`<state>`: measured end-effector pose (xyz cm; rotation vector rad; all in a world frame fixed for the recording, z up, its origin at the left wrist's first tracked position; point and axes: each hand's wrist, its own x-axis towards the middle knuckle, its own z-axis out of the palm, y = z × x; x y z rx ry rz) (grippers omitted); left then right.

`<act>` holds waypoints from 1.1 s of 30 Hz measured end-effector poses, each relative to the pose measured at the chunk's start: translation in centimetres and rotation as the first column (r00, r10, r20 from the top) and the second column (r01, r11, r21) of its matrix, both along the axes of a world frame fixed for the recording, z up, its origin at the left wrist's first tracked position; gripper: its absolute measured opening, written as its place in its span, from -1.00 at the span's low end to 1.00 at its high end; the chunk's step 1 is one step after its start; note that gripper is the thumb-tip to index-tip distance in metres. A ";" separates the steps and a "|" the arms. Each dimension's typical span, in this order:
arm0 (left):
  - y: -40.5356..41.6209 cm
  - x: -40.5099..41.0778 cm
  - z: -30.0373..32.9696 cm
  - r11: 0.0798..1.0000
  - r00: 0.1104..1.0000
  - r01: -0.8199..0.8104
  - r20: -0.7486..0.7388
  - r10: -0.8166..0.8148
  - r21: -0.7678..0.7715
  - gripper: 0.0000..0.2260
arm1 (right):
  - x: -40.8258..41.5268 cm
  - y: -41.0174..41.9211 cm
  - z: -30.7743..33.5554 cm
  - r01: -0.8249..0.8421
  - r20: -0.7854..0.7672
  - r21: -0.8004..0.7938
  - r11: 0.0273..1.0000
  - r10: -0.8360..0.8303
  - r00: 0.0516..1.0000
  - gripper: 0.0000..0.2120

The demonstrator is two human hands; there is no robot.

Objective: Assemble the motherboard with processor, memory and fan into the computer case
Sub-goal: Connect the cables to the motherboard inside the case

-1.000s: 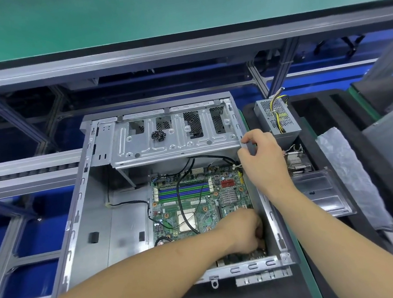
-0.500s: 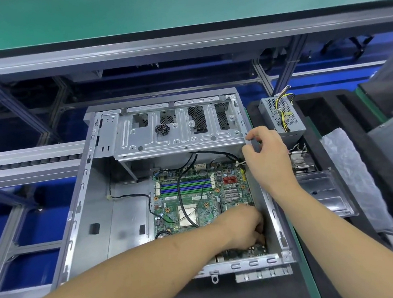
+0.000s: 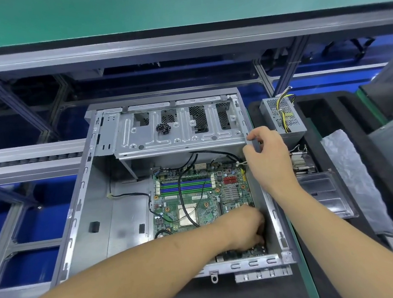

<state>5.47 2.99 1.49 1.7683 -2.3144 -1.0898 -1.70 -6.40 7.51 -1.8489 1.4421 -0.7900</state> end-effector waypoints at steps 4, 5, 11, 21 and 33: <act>0.1 0.1 -0.1 1.000 1.000 -0.010 -0.018 0.010 0.010 -0.87 | -0.1 0.0 0.0 -0.001 0.001 0.001 1.000 0.001 1.000 -0.84; 0.2 0.1 -0.1 1.000 1.000 -0.011 -0.027 0.012 0.017 -0.86 | -0.1 0.0 0.1 -0.001 0.002 0.000 1.000 0.001 1.000 -0.84; 0.1 0.3 -0.1 0.999 0.999 0.042 -0.007 -0.042 0.009 -0.82 | -0.1 0.1 0.1 -0.001 0.008 0.002 1.000 0.001 1.000 -0.85; 0.3 0.9 -0.1 0.972 0.973 0.228 0.034 -0.227 -0.063 -0.77 | -0.1 0.0 0.0 -0.002 0.015 -0.008 1.000 0.002 1.000 -0.85; 0.3 1.2 0.0 0.964 0.966 0.256 0.042 -0.254 -0.066 -0.76 | -0.1 0.0 0.0 -0.002 0.014 -0.004 1.000 0.002 1.000 -0.85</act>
